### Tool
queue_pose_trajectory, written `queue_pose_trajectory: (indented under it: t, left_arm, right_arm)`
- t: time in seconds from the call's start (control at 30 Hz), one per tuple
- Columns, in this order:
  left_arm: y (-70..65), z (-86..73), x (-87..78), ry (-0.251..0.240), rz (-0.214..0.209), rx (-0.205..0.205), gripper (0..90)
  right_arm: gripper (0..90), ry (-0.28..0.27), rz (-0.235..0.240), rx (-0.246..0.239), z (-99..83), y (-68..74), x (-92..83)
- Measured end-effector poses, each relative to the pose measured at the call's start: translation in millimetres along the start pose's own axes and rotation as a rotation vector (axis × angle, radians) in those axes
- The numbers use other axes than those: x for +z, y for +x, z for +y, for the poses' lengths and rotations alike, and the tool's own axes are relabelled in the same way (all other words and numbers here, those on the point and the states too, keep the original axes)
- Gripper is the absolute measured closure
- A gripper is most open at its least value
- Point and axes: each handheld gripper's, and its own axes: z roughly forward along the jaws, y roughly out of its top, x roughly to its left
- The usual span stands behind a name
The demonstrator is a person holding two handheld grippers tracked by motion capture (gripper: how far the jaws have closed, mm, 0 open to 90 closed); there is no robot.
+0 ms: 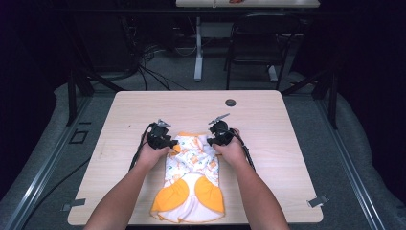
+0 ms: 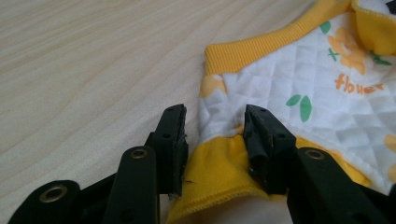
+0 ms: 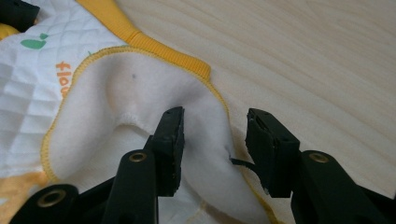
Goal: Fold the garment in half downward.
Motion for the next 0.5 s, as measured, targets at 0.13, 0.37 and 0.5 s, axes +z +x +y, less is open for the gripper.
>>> queue_pose_trajectory:
  t: [0.13,0.37,0.5]
  left_arm:
    - [-0.9,0.3,-0.1,0.005,-0.004,0.014,60.0]
    - [-3.1,0.4,0.0,0.005,-0.015,0.02,66.9]
    - [-2.6,0.1,0.0,0.002,-0.035,0.026,72.8]
  right_arm:
    - [55.1,0.007,-0.013,-0.007,-1.1,-1.2,1.0]
    - [57.4,0.009,0.039,0.042,-2.9,-7.2,2.2]
    - [64.2,-0.005,0.061,0.045,-4.7,-7.8,2.3]
